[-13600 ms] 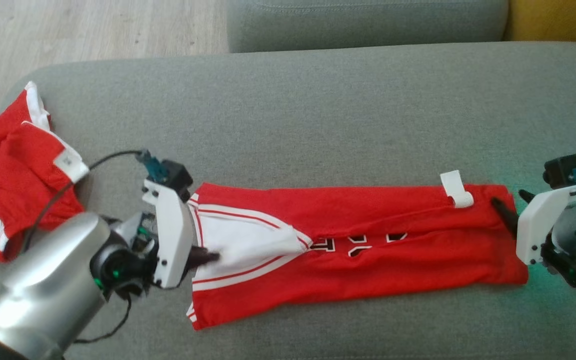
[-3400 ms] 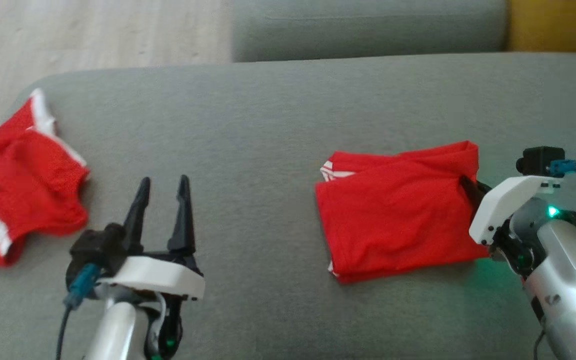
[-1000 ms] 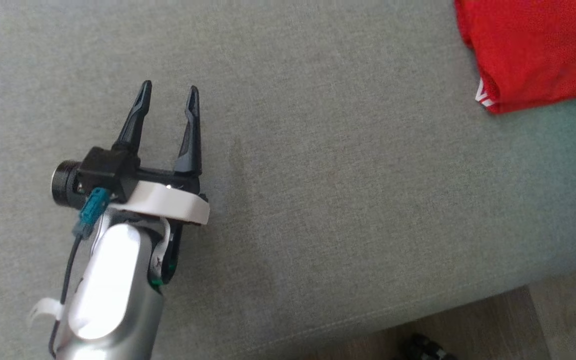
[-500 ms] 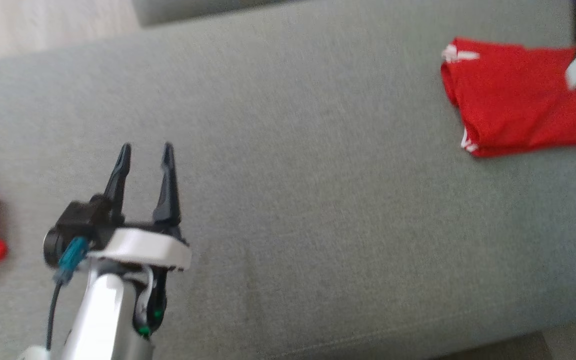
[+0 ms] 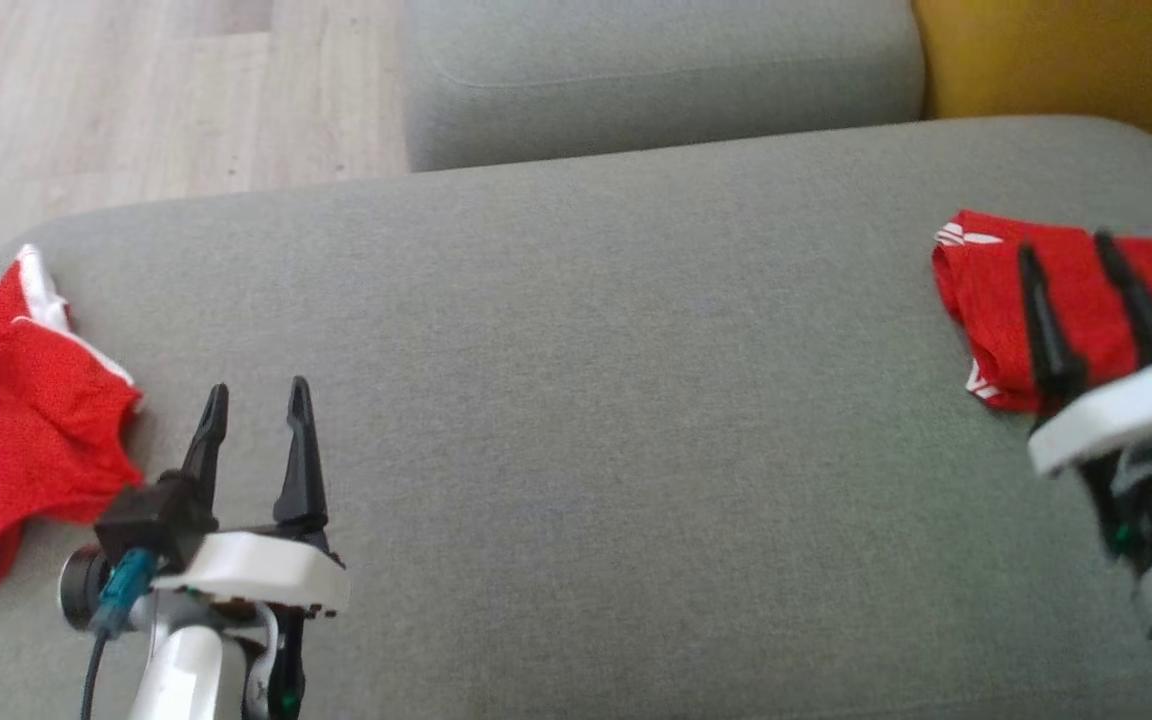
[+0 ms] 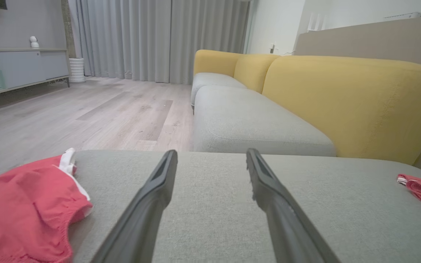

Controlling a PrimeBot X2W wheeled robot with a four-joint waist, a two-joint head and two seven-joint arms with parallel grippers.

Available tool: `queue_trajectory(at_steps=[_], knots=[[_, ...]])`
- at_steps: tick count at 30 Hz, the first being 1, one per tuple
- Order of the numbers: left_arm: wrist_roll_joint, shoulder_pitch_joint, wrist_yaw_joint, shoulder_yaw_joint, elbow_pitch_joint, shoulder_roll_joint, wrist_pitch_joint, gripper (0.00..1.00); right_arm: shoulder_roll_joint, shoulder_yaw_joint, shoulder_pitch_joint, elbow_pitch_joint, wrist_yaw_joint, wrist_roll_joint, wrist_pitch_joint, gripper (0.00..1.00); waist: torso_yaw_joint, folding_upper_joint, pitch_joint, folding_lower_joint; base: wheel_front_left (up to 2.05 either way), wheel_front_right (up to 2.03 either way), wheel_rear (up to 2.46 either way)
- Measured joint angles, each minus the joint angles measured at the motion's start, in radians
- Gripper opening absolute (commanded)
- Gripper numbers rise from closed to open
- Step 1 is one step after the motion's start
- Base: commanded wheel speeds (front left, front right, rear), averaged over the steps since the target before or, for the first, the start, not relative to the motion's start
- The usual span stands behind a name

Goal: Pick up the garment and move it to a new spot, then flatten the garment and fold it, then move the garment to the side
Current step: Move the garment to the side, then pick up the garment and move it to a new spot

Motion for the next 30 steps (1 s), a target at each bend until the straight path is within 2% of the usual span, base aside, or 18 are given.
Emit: queue_trajectory(at_steps=[6, 12, 15, 21, 30], knots=[[0.025, 0.017, 0.011, 0.014, -0.007, 0.0, 0.0, 1.0, 0.119, -0.175, 0.226, -0.167, 0.0, -0.139, -0.002, 1.0, 0.024, 0.0, -0.008, 0.0, 0.0, 0.0, 0.0], [0.027, 0.03, 0.011, 0.013, -0.017, 0.0, 0.0, 1.0, 0.218, -0.251, 0.37, -0.273, 0.0, -0.236, -0.003, 1.0, 0.036, 0.0, -0.008, 0.0, 0.0, 0.0, 0.0], [0.024, 0.046, 0.011, 0.011, -0.017, 0.0, 0.0, 1.0, 0.24, -0.271, 0.389, -0.3, 0.0, -0.262, -0.003, 1.0, 0.039, 0.0, -0.008, 0.0, 0.0, 0.0, 0.0], [0.016, 0.051, 0.018, 0.005, -0.017, 0.0, 0.0, 1.0, 0.243, -0.281, 0.393, -0.336, 0.0, -0.288, -0.003, 1.0, 0.039, 0.0, -0.009, 0.0, 0.0, 0.0, 0.0], [0.004, 0.051, 0.019, 0.0, -0.013, 0.0, 0.0, 1.0, 0.248, -0.287, 0.394, -0.332, 0.0, -0.296, -0.003, 1.0, 0.043, 0.0, -0.01, 0.0, 0.0, 0.0, 0.0]])
